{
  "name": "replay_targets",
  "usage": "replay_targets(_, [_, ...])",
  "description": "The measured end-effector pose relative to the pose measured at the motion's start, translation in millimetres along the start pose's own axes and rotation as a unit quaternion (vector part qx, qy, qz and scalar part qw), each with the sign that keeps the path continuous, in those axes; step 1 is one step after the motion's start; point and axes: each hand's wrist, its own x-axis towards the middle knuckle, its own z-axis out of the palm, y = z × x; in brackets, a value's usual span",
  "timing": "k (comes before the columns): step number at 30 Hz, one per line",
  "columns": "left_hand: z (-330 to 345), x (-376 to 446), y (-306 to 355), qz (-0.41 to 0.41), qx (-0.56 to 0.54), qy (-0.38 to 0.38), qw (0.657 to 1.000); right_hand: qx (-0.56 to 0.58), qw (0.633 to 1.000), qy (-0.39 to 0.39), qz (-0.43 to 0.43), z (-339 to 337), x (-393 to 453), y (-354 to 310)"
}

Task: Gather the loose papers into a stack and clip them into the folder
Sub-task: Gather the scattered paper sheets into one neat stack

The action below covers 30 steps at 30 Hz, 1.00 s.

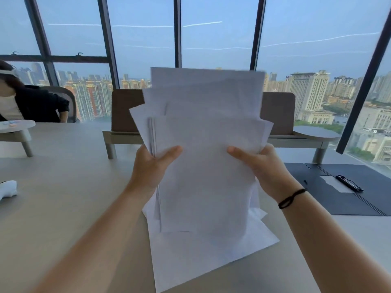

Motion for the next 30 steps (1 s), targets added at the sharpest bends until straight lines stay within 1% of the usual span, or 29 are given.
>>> replay_targets(5, [5,4,26,0.008,-0.011,-0.047,0.999,0.011,0.999,-0.018,-0.032,12,-5,-19])
replay_targets(9, [-4,8,35,0.002,-0.027,-0.066,0.997,0.031,0.998,-0.006,-0.048,13,-7,-25])
replay_targets(12, [-14,-2,21,-0.041,-0.051,-0.109,0.992,0.041,0.999,-0.005,-0.014,6,-17,-7])
replay_targets(14, [-16,-14,3,-0.08,-0.037,-0.13,0.988,0.059,0.998,-0.007,0.025,4,-27,12])
replay_targets(18, [-14,-34,-32,-0.128,-0.037,-0.131,0.982,0.061,0.995,0.01,0.078,9,-41,44])
replay_targets(22, [-12,-33,-40,-0.161,-0.035,-0.127,0.978,0.041,0.995,0.028,0.083,12,-38,50])
replay_targets(25, [-15,-25,-46,-0.169,-0.014,-0.09,0.981,0.008,0.996,0.023,0.081,11,-31,52])
replay_targets(27, [-19,-21,-53,-0.184,-0.029,-0.026,0.982,-0.022,0.996,0.022,0.079,7,-25,59])
replay_targets(28, [-27,-17,-62,-0.198,-0.059,0.014,0.978,-0.04,0.995,0.034,0.084,3,-24,65])
replay_targets(29, [-32,-16,-68,-0.228,-0.107,0.053,0.966,-0.071,0.991,0.053,0.096,-3,-21,74])
replay_targets(30, [-41,-15,-79,-0.257,-0.145,0.07,0.953,-0.121,0.984,0.071,0.114,-11,-19,87])
